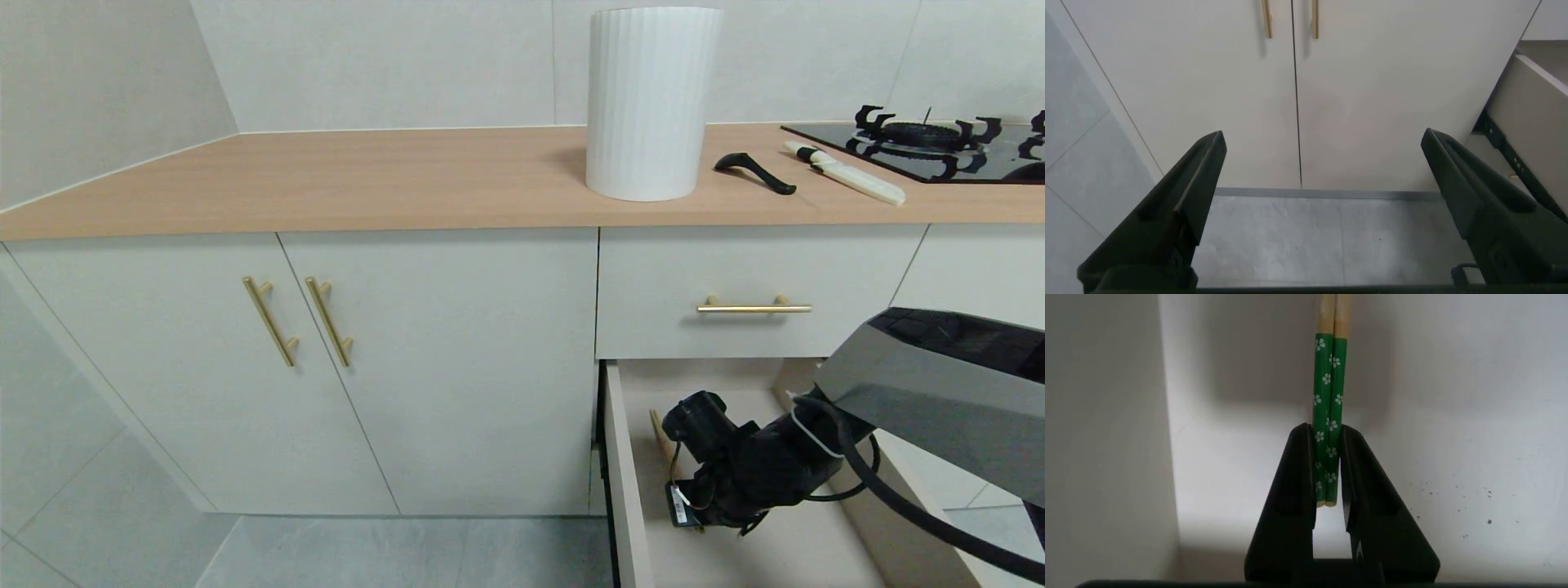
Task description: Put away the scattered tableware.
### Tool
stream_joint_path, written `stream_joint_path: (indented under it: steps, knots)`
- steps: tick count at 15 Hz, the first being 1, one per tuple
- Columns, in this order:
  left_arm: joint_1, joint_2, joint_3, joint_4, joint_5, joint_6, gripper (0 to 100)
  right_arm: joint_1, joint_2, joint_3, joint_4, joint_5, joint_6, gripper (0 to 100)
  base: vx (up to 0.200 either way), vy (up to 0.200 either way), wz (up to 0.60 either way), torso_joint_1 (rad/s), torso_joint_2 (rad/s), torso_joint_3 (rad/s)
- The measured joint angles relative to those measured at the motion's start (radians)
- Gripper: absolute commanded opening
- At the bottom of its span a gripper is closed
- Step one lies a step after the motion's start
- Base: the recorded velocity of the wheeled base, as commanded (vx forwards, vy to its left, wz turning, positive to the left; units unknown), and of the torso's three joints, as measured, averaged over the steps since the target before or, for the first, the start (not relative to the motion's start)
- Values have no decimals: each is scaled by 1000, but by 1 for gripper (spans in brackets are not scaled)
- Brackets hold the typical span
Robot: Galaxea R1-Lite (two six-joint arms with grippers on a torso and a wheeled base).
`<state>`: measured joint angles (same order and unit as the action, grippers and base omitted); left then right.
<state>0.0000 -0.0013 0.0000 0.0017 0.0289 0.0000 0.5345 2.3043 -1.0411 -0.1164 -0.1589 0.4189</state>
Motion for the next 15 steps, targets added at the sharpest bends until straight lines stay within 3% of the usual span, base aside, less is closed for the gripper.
stream_joint_path:
  steps: [6,7,15]
  knots:
    - [0,0,0,0,0,0,100,1,15,-5,0,-6,0,0,0,0,0,0,0,0]
    - [0,0,0,0,0,0,100,0,16,-5,0,-6,0,100,0,0,0,0,0,0]
    - [0,0,0,0,0,0,100,1,9,0,4,-6,0,100,0,0,0,0,0,0]
